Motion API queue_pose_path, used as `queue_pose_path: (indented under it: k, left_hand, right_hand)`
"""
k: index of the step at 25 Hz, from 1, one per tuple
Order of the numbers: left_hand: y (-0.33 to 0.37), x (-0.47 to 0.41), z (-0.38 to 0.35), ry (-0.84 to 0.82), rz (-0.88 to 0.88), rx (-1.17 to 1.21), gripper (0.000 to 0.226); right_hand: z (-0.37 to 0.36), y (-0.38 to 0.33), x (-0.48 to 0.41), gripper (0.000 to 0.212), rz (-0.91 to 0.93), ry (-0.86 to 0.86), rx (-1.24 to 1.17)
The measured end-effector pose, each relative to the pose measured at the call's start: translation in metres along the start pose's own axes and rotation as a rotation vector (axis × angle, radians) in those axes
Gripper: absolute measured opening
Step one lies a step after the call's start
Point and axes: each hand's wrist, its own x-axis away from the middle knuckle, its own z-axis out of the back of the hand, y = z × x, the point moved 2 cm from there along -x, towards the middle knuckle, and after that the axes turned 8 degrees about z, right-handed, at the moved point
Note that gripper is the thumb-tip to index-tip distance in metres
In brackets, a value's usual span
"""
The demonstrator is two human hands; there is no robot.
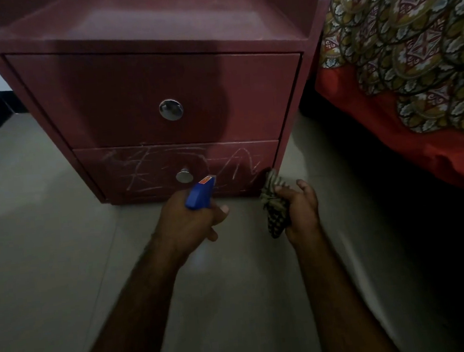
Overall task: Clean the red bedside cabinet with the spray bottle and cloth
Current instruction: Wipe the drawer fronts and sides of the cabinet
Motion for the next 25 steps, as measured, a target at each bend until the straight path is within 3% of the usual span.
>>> queue_pose_path:
  k: [5,13,16,21,25]
  left_hand:
    - [-0.005,-0.003,0.005,-0.007,-0.012,0.017,0.018]
    - [-0.017,-0.018,0.014,0.026,0.025,0.06,0.017]
    - [-0.02,-0.022,0.017,0.035,0.024,0.071,0.017]
    - [-0.025,-0.027,0.018,0.034,0.022,0.079,0.017]
    - [-0.026,-0.029,0.018,0.031,0.012,0.077,0.016]
  right_hand:
    - [-0.016,0.029,-0.005,0.072,0.054,0.117,0.238]
    - [-0.038,0.05,-0.014,0.077,-0.023,0.243,0.06]
    - [-0.033,0.051,-0.023,0.076,-0.013,0.367,-0.131]
    - [-0.056,0.069,-0.009,0.057,-0.02,0.279,-0.128]
    - [-0.038,0.061,-0.022,0.073,-0.036,0.42,-0.18]
